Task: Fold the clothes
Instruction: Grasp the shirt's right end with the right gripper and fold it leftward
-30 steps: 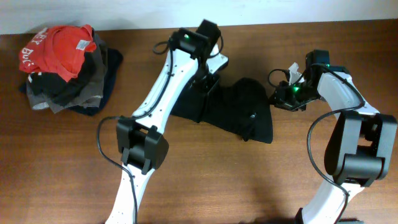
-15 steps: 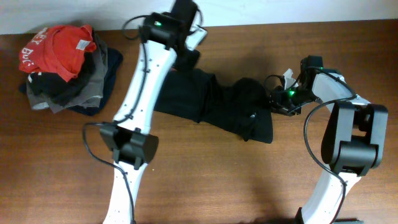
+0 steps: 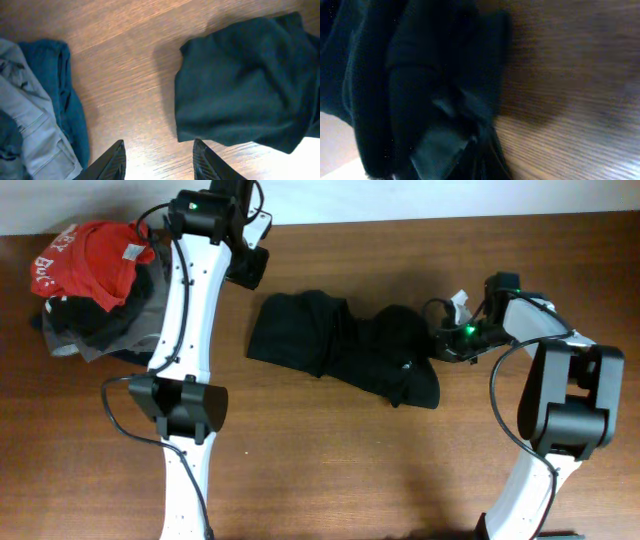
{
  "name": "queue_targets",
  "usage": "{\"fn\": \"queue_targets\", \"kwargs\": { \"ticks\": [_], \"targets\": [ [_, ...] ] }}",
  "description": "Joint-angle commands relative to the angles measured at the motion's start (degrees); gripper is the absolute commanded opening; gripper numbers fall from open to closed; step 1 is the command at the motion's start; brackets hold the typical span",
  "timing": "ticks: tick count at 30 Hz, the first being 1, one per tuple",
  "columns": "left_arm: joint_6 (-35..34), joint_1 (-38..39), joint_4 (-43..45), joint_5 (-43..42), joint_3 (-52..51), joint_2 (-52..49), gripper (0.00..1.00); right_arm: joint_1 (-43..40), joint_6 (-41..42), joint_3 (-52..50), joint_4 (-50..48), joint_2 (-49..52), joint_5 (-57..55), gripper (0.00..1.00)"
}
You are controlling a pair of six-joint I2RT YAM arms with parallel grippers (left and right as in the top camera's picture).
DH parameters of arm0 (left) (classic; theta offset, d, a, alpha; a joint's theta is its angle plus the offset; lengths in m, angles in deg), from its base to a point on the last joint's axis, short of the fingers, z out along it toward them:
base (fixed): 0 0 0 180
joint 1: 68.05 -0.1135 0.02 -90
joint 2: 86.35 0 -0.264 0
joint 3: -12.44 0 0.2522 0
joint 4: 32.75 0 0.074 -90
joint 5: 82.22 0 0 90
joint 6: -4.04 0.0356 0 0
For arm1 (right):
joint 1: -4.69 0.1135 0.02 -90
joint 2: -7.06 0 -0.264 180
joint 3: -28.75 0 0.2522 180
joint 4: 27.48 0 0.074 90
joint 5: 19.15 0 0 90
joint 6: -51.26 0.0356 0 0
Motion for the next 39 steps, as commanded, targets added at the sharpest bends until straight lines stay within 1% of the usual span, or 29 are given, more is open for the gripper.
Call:
{"fn": "queue_targets", "kwargs": {
  "ticks": [1, 5, 10, 16, 20, 24, 27, 29, 33, 39],
  "targets": [
    [-0.2, -1.2, -0.5, 0.6, 1.1, 0.0, 0.43, -5.5, -1.4, 1.0, 1.3, -0.7, 3.4, 0.04],
    [-0.1, -1.9, -0.5, 0.6, 1.1, 0.0, 0.43, -10.7, -3.3, 1.0, 3.1, -2.5, 5.1, 0.04],
    [-0.1, -1.9, -0.6, 0.7, 1.1, 0.0, 0.43, -14.9, -4.9, 1.0, 4.7, -5.0, 6.2, 0.04],
    [-0.1, -1.9, -0.8, 0.6, 1.1, 0.0, 0.43, -14.7, -5.3, 1.2, 5.4, -9.0, 6.9, 0.04],
    [-0.1, -2.0, -1.2, 0.6, 1.1, 0.0, 0.43, -12.8, -5.3, 4.1, 7.7, -12.5, 8.3, 0.04],
    [-0.1, -2.0, -1.0, 0.7, 1.1, 0.0, 0.43, -7.3, -4.6, 8.4, 8.6, -15.3, 8.5, 0.04],
    [-0.1, -2.0, -0.5, 0.7, 1.1, 0.0, 0.43, -0.7, -2.3, 11.7, 7.4, -15.7, 8.1, 0.04],
    [-0.1, -2.2, -0.2, 0.7, 1.1, 0.0, 0.43, 4.1, 0.6, 12.3, 4.2, -15.7, 6.7, 0.04],
    [-0.1, -3.9, 1.1, 0.9, 1.1, 0.0, 0.43, 14.6, 8.5, 12.3, -4.4, -15.1, -0.4, 0.04],
    [-0.1, -9.0, 2.3, 0.8, 1.1, 0.0, 0.43, 27.9, 15.5, 12.3, -13.6, -12.5, -9.2, 0.04]
  ]
}}
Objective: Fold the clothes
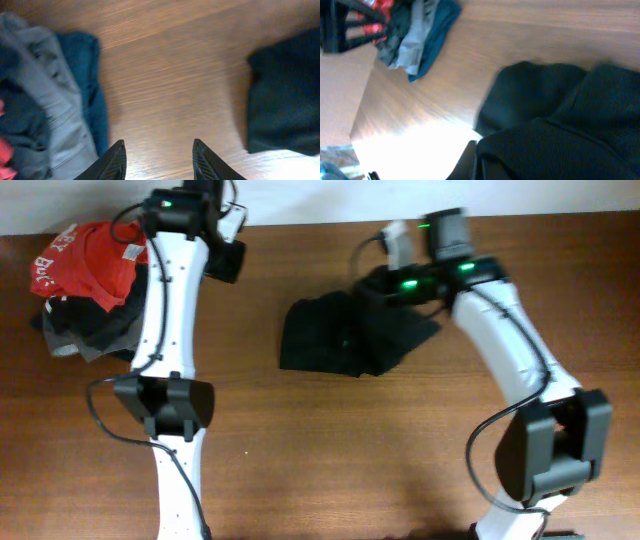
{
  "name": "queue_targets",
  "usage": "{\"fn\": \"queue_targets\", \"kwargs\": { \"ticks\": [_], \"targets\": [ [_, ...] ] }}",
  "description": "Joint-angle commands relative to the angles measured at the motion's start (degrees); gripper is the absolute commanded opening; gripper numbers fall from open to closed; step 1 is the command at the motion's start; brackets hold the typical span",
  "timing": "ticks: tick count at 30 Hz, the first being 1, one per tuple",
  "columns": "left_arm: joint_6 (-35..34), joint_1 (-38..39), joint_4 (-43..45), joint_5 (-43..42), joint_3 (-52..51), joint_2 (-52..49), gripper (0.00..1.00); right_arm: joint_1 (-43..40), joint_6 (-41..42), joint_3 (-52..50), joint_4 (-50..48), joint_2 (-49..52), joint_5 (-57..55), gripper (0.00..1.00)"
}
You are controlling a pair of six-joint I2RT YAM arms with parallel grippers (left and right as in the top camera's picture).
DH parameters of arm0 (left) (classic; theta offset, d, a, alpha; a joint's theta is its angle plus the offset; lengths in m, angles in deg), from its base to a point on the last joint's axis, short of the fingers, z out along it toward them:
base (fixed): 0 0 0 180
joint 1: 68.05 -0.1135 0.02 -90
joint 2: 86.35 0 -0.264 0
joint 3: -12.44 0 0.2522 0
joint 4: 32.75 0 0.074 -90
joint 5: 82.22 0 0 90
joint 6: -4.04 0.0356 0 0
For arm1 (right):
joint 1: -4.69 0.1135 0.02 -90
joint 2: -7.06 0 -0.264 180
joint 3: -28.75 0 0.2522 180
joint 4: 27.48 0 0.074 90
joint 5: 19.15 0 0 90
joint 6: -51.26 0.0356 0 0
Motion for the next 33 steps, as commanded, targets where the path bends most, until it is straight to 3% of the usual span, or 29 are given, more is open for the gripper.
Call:
{"fn": "queue_targets", "kwargs": {
  "ticks": [1, 12, 21, 23, 24, 27, 29, 33],
  "targets": [
    [-0.1, -4.5, 0.7, 0.8, 1.1, 0.0, 0.43, 6.6, 6.8, 0.6, -2.8, 1.9, -7.9, 0.04],
    [-0.2, -14.0, 2.1, -6.2, 1.1, 0.0, 0.43, 18.1, 8.4, 0.6, -17.0, 11.3, -14.7, 0.04],
    [-0.1, -14.6, 2.4, -6.5, 1.1, 0.0, 0.43, 20.7, 8.3, 0.7, -26.9, 14.6, -14.7, 0.04],
    [-0.2, -14.6, 2.4, -6.5, 1.1, 0.0, 0.43, 21.0, 8.3, 0.7, -28.9, 14.6, -14.8, 0.18],
    [-0.2, -14.6, 2.4, -6.5, 1.1, 0.0, 0.43, 21.0, 8.3, 0.7, -29.7, 14.6, -14.7, 0.41],
    [-0.2, -14.6, 2.3, -6.5, 1.1, 0.0, 0.43, 20.5, 8.3, 2.1, -29.6, 14.5, -14.5, 0.84],
    [-0.1, -14.6, 2.2, -6.5, 1.1, 0.0, 0.43, 19.2, 8.3, 4.4, -26.2, 13.9, -14.3, 0.95],
    [-0.1, -14.6, 2.2, -6.5, 1.1, 0.0, 0.43, 15.4, 6.3, 12.6, -13.1, 12.2, -13.0, 1.00]
  ]
}}
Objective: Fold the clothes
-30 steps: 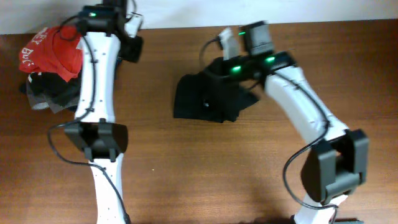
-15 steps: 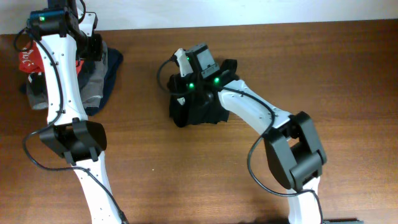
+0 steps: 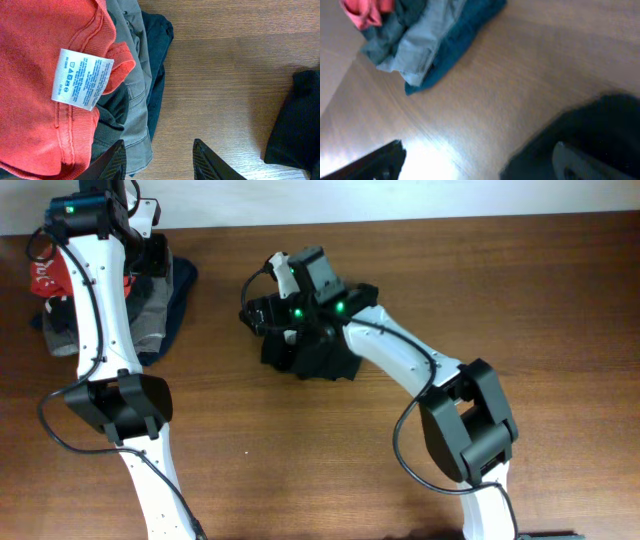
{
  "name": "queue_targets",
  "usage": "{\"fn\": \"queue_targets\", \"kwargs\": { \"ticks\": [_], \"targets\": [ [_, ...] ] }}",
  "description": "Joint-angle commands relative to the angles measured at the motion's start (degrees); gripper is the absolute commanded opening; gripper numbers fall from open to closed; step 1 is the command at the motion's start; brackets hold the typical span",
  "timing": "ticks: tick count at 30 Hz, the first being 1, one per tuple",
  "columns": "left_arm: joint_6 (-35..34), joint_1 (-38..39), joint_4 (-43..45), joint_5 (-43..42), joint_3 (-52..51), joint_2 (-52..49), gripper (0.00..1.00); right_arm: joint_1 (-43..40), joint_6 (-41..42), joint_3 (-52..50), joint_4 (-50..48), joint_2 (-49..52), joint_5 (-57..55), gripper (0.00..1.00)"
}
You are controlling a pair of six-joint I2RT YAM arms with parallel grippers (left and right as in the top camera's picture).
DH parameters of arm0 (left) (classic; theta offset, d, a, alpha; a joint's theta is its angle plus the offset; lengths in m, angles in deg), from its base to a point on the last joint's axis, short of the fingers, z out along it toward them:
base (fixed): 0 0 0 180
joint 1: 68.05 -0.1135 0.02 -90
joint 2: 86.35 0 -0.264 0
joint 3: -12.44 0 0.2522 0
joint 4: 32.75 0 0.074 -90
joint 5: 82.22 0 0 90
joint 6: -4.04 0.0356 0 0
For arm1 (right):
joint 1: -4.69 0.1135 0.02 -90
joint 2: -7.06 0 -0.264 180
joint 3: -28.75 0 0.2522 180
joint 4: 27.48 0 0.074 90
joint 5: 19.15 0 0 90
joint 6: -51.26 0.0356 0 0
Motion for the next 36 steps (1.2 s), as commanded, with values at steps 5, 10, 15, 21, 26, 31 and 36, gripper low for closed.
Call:
{"fn": "queue_targets", "kwargs": {
  "ticks": [5, 10, 15, 21, 26, 31, 36],
  "targets": [
    [-0.1, 0.5, -0.1, -1.3, 1.1, -0.1, 0.43, -10.6, -8.5, 20.3, 27.6, -2.7, -1.6, 1.00],
    [-0.1, 2.5, -0.1, -2.4, 1.1, -0.2, 0.43, -16.7, -10.7, 22.0, 38.9, -2.2, -4.4, 0.96],
    [0.0, 4.9, -0.9, -6.6, 1.1, -0.2, 0.43, -19.6, -10.7, 20.3, 39.6, 0.4, -4.2, 0.82],
    [1.6, 9.9, -2.5, -9.0, 1.1, -0.2, 0.43, -19.8, -12.6, 19.2, 40.7, 4.9, 4.0, 0.68],
    [-1.1, 10.1, -0.7, -9.0, 1.1, -0.2, 0.42, -17.6, -12.6, 18.8, 42.5, 5.9, 6.4, 0.05],
    [-2.9, 9.2, 0.4, -9.0, 1.1, -0.2, 0.43, -14.3, -10.4, 15.9, 41.9, 5.9, 6.2, 0.04],
    [-2.8, 9.1, 0.6, -8.5, 1.1, -0.2, 0.43, -10.9, -4.4, 9.5, 33.9, 6.5, 6.2, 0.04]
  ]
}}
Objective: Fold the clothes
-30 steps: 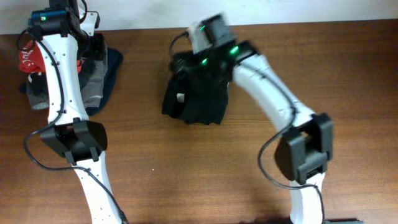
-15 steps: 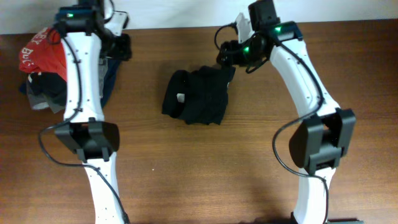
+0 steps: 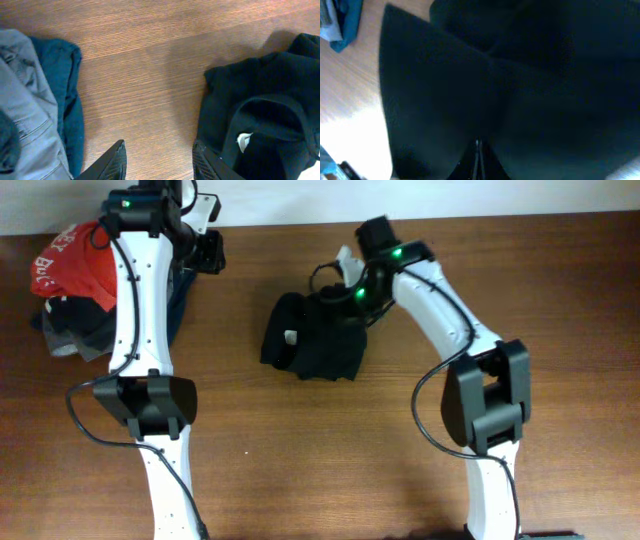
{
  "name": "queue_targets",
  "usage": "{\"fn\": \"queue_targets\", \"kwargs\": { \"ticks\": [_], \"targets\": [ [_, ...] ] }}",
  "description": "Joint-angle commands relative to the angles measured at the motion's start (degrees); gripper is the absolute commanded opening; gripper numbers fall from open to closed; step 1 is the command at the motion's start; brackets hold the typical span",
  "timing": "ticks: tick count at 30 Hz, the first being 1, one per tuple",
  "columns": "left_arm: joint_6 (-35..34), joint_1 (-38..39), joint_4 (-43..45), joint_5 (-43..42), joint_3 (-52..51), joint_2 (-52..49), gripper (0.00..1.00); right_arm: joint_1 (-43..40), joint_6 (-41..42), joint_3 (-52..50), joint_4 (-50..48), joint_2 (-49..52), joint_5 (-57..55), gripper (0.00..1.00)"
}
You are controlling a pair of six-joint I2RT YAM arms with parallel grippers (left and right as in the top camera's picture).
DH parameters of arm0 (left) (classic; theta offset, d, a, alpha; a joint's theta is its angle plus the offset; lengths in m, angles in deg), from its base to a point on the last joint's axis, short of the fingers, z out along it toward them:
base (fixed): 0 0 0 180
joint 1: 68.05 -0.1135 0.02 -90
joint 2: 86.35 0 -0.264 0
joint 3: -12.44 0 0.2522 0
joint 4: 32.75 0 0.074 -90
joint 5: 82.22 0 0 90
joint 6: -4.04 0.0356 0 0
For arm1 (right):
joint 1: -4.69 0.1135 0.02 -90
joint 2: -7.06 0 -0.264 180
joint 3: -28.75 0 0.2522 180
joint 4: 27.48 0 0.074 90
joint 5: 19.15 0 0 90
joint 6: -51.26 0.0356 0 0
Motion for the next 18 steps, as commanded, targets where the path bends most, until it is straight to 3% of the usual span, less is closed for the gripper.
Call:
{"fn": "queue_targets", "kwargs": {
  "ticks": [1, 10, 18],
  "targets": [
    [-1.0, 0.1, 0.5, 0.0, 1.1, -0.2, 0.43, 2.6, 5.7, -4.3, -4.7, 0.4, 0.9, 0.04],
    [-0.8, 0.0, 0.9, 0.2, 1.1, -0.2, 0.42, 6.2, 14.8, -8.9, -28.2, 3.4, 0.5, 0.04],
    [0.7, 0.0, -0.4, 0.2, 1.1, -0.2, 0.42, 5.4, 14.8, -7.5, -29.7, 2.1, 3.3, 0.04]
  ]
}}
